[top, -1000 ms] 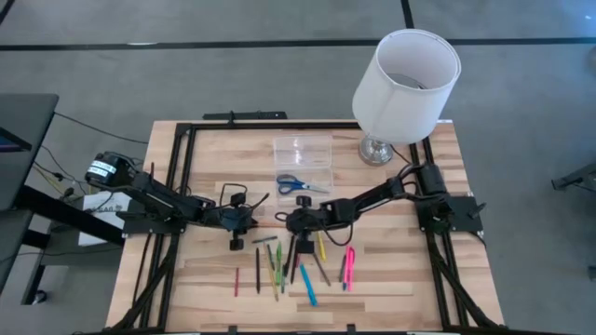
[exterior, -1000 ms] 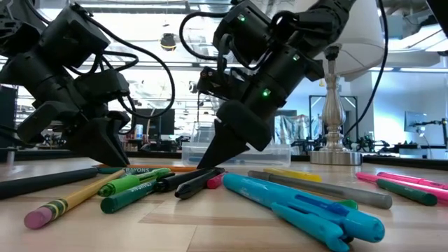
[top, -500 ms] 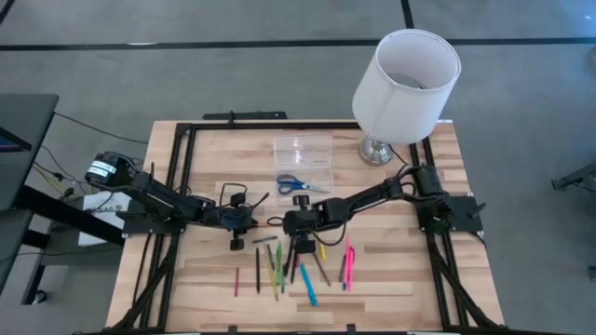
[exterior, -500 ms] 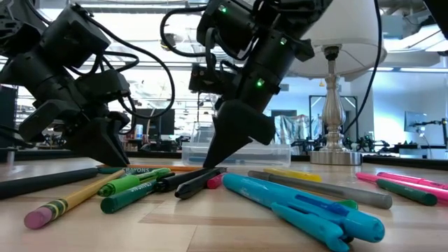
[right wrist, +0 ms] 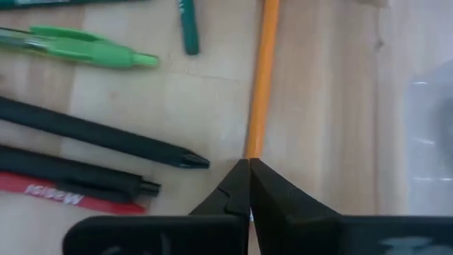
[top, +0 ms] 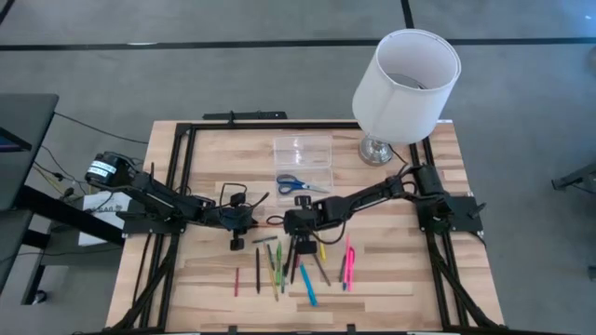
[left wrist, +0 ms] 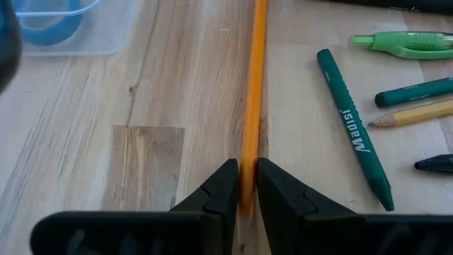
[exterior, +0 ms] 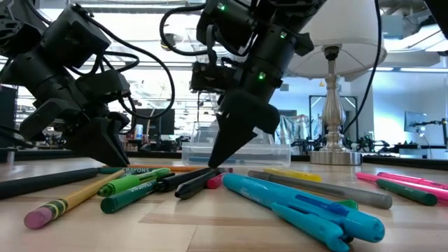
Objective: Pick & place school supplies into a supply box
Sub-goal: Put the orange pencil into the supply box
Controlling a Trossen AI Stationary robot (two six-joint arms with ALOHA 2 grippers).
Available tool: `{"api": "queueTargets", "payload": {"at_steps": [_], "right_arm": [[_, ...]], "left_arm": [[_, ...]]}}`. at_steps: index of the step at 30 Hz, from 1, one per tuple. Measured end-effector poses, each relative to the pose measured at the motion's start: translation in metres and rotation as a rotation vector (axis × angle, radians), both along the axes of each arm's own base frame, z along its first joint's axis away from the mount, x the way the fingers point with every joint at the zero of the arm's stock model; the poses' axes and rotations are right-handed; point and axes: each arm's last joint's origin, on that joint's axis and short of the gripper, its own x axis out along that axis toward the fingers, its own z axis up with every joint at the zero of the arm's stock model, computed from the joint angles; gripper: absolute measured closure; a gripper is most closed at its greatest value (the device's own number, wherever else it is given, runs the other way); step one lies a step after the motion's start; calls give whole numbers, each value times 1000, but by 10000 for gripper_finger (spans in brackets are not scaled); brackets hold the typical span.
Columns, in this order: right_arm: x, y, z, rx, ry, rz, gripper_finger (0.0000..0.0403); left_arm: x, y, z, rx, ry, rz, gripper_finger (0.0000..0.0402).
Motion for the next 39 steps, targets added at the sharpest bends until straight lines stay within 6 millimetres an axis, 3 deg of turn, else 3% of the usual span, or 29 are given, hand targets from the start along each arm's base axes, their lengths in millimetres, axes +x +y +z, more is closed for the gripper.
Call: {"api": "queueTargets", "payload": {"at_steps": [12,22,39], "right_arm": [[-5,-10,-2,30,78,-30,311],[-1,-7,10,-64,106,2,305],[-4,-27,11,-135,160,-38,305]], "left_arm": [[0,0,0,-5,5,-4,313],[-1,0,-1,-5,9,-5,303],[-3,0,-3,-7,48,9,303]]}}
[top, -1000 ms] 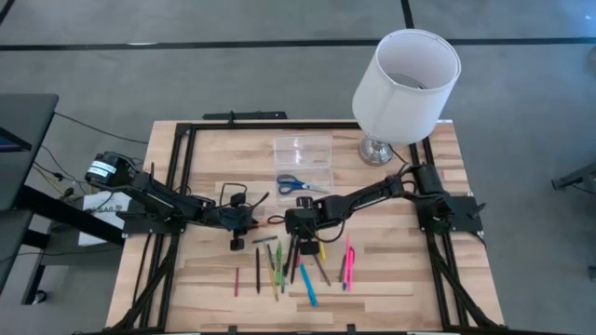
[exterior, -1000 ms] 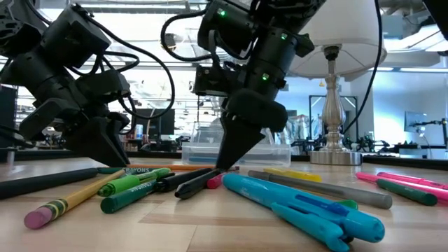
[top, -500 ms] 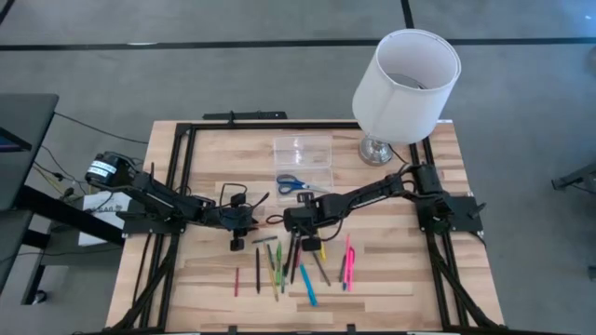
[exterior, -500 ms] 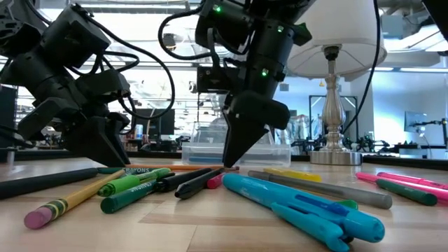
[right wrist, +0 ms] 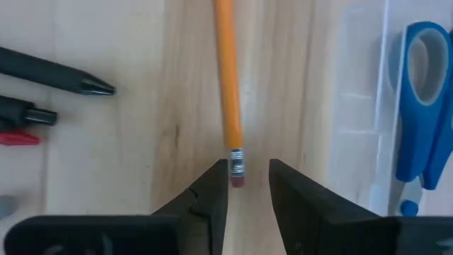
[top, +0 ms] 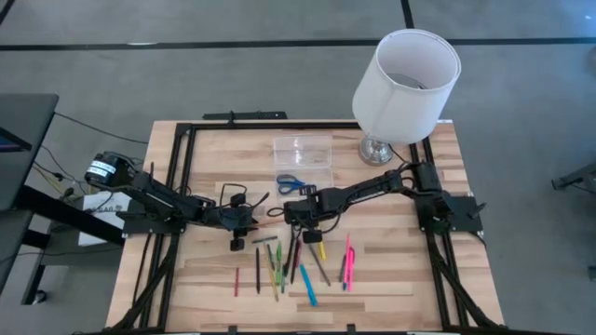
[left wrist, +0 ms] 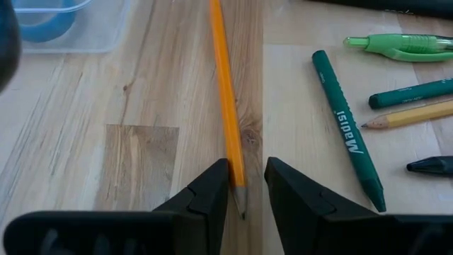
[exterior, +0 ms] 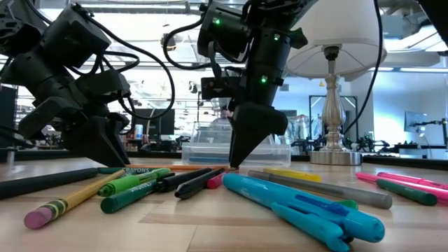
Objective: Pick & place school supplies into a supply box
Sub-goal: Put the orange pencil into the supply box
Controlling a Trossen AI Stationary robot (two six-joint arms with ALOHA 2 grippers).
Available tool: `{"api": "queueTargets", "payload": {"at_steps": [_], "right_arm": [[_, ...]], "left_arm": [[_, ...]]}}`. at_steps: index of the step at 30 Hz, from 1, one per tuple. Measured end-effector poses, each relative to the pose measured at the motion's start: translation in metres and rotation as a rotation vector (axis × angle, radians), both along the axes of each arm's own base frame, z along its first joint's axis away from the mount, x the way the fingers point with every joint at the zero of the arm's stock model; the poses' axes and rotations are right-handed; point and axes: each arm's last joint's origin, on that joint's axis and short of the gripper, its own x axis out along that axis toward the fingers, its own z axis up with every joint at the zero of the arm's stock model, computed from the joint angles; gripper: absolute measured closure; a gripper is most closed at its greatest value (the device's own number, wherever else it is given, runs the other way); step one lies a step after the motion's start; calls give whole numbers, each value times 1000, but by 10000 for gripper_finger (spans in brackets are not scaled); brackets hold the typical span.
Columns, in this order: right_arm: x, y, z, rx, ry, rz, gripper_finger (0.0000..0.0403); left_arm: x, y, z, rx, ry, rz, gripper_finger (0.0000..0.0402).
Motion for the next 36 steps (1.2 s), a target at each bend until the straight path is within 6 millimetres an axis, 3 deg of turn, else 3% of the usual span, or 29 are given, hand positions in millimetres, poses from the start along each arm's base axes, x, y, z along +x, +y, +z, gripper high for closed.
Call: {"api": "queueTargets", "payload": {"at_steps": [20,30,36], "right_arm": [[3,-13,-4,162,2,16,307],[1,-12,-6,167,11,18,393],[-1,-7,-6,123,21,27,398]], "left_arm": [[0,0,0,3,0,3,303],[0,0,0,12,-2,11,303],[0,1,0,15,-3,15,303]]}}
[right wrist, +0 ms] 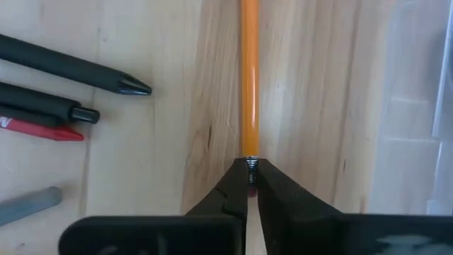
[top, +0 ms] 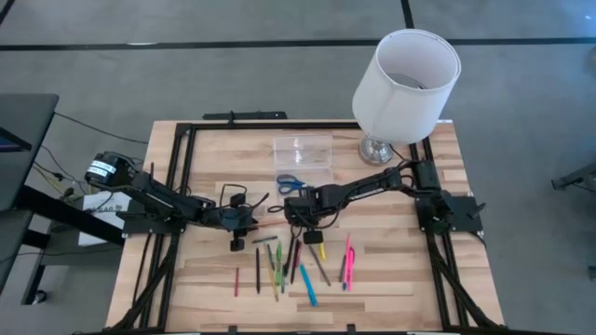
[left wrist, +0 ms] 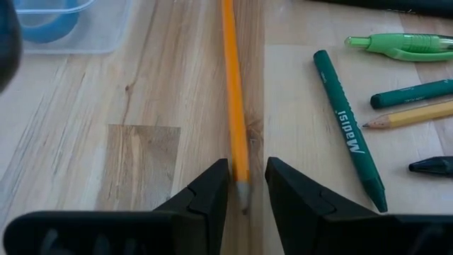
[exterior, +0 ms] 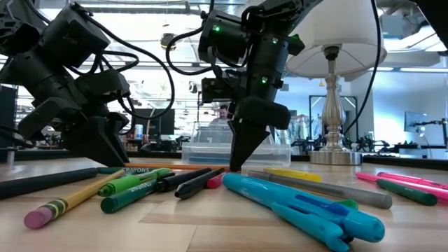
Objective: Pick & place school supplies into a supply box
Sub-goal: Put the orange pencil into the supply box
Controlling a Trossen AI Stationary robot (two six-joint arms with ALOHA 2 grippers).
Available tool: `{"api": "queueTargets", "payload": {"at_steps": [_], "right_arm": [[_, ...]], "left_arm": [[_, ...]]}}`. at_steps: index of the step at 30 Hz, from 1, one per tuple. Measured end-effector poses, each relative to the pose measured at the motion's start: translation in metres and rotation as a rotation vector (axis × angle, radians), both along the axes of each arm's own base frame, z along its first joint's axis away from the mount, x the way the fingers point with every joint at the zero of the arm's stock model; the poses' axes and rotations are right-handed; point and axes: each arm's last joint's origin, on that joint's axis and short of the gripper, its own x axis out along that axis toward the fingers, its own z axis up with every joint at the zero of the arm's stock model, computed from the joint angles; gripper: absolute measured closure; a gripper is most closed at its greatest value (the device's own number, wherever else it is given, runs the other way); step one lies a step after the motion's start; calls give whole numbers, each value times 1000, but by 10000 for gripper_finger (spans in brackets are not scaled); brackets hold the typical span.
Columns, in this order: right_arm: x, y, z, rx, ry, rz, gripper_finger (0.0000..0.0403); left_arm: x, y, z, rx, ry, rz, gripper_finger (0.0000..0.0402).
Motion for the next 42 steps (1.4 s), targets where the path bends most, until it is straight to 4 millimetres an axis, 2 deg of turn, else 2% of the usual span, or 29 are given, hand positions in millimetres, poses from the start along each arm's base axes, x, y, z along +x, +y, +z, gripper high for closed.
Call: {"api": "queueTargets", "payload": {"at_steps": [8,22,34,42], "right_arm": [[-2,13,0,-102,4,45,401],[-6,22,-1,-174,21,64,402],[-7,21,-1,-195,37,52,402],[-11,24,10,-193,45,54,401]], "left_arm": [[1,0,1,14,-26,16,303],[2,0,2,18,-30,17,303],[2,0,2,20,-30,16,303],[1,1,1,21,-23,17,303]]}}
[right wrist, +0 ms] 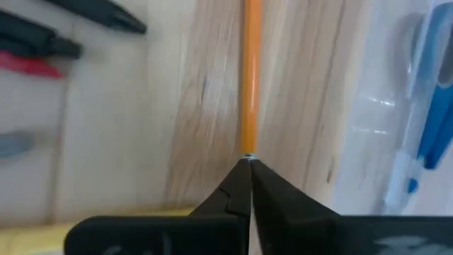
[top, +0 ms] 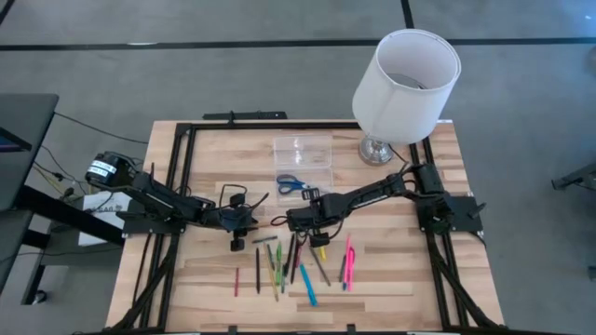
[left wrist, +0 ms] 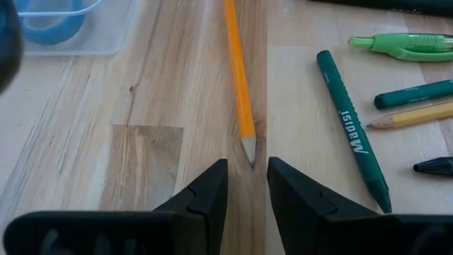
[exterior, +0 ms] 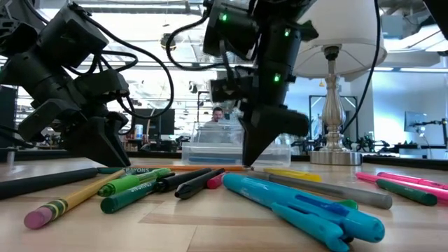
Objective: Pick & place school supplies into a supply box
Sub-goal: Put the orange pencil into the supply box
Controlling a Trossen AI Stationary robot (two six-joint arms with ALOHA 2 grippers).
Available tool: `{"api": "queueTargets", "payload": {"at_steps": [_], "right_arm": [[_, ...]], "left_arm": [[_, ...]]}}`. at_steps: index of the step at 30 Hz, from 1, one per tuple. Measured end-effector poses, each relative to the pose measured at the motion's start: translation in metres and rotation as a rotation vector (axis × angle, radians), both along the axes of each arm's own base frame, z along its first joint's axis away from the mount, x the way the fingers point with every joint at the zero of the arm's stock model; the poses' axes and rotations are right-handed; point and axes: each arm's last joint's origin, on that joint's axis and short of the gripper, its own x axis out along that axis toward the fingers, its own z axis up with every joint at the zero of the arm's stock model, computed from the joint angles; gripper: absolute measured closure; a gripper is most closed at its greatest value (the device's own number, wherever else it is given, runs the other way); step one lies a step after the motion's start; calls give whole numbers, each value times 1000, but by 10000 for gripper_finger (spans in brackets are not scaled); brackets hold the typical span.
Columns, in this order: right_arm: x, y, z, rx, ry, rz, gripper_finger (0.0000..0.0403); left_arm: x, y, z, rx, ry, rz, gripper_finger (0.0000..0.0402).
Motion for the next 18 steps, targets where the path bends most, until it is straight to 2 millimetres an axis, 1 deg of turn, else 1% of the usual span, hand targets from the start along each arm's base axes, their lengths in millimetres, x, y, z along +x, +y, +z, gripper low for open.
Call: {"api": "queueTargets", "payload": {"at_steps": [6,11,13,18], "right_arm": [[3,2,7,7,-15,-11,401],[5,-8,7,76,-19,-75,397],[5,-12,7,114,-16,-77,386],[6,-20,7,126,-15,-94,342]], "left_arm": [[0,0,0,-1,2,2,303],[0,0,0,-2,3,3,303],[0,0,0,-1,3,3,303],[0,0,0,3,3,0,303]]}}
